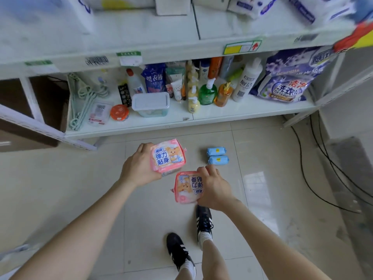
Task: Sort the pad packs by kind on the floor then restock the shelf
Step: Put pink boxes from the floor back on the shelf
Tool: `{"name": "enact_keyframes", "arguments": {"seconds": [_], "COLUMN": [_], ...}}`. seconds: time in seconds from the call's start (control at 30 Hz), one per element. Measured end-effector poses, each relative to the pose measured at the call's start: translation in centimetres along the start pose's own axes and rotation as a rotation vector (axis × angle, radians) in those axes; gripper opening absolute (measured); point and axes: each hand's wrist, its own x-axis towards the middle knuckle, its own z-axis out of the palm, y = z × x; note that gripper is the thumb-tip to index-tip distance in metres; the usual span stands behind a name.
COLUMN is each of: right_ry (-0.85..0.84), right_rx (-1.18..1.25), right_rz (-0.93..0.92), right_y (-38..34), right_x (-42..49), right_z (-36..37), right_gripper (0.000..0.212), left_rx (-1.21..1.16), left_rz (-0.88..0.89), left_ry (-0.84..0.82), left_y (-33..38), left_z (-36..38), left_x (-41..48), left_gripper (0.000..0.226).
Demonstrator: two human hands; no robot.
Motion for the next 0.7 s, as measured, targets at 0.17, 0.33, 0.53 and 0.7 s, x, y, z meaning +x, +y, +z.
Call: {"name": "enact_keyframes", "arguments": {"seconds": [0.17, 0.33, 0.53, 0.7], "right_ry": [0.088, 0.125, 0.166, 0.24], "right_rx": [0.03, 0.033, 0.036, 0.027], "right_rz": [-0.089, -0.16, -0.269, -0.378], "right_y": [-4.3, -8.8, -14.5, -19.1], "right_x": [-3.0, -6.0, -9.1, -11.5], "right_z": [-5.6, -12.9, -22.1, -29.0], "right_gripper": [0.075, 0.085, 0.094, 0.097], "left_rx": [-0.002, 0.051, 0.049, 0.051], "left_rz": [0.101, 0.174, 0.22, 0.266], "left_ry": [0.058, 0.084, 0.189, 0.306], "left_y": [2.0, 4.1, 6.7, 8.1], "left_z": [-8.8, -18.0, -28.7, -36.6], "left_x": [-3.1, -6.7, -10.8, -14.3], "left_gripper": [0.094, 0.102, 0.097, 0.095]}}
